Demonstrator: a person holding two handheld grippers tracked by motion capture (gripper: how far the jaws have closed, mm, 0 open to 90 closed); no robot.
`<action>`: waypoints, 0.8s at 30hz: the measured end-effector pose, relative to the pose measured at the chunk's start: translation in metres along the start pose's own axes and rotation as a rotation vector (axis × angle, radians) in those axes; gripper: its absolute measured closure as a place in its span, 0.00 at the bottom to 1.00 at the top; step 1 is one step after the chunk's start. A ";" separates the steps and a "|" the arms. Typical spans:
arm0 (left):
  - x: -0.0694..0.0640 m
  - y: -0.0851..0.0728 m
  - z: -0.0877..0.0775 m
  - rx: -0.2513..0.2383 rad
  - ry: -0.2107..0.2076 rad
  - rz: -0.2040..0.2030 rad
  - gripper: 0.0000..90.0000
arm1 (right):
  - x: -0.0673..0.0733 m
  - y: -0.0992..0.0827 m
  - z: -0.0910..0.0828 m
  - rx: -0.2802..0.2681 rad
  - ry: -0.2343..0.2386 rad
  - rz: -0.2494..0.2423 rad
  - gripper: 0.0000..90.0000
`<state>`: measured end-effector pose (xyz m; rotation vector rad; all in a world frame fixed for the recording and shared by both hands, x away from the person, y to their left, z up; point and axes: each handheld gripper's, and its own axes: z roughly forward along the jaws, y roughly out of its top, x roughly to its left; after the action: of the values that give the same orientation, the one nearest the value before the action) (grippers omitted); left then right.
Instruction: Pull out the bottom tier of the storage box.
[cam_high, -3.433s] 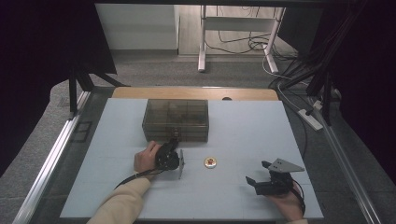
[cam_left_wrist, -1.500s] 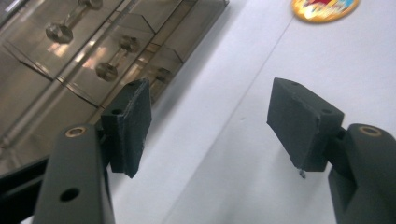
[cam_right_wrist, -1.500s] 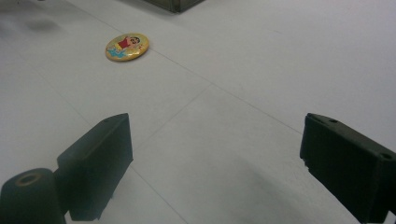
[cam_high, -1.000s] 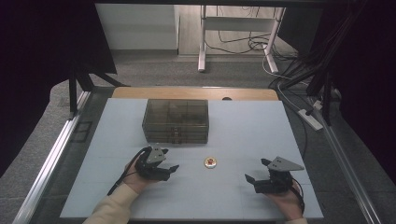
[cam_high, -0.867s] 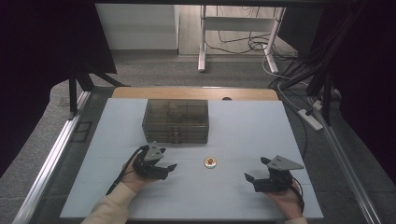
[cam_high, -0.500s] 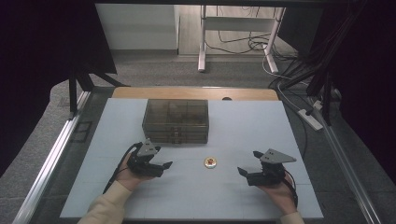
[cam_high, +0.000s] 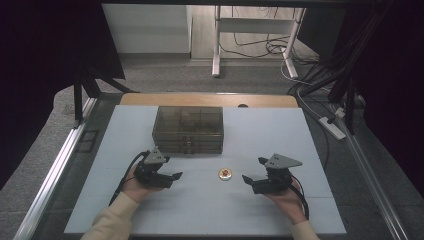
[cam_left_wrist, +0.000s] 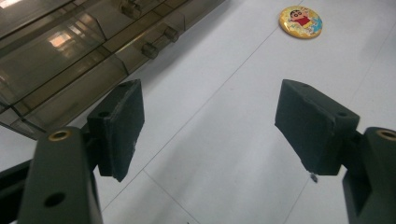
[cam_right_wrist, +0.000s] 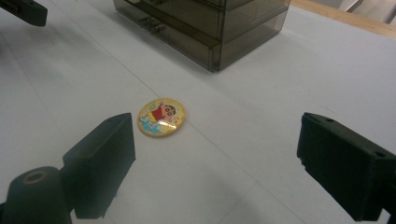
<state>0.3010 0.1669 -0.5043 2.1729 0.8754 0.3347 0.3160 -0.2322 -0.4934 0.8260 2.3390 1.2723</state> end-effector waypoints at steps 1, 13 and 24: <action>0.000 0.000 0.000 0.004 0.001 0.000 0.28 | 0.001 0.001 0.001 -0.003 0.001 0.000 0.13; 0.011 -0.005 -0.007 -0.002 0.015 -0.029 0.27 | 0.004 0.012 0.013 -0.017 0.028 -0.002 0.14; 0.024 -0.007 -0.015 -0.018 0.037 -0.063 0.27 | 0.010 0.025 0.031 -0.027 0.060 -0.015 0.15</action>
<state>0.3073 0.1949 -0.5000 2.1237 0.9555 0.3516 0.3330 -0.1952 -0.4891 0.7701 2.3643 1.3367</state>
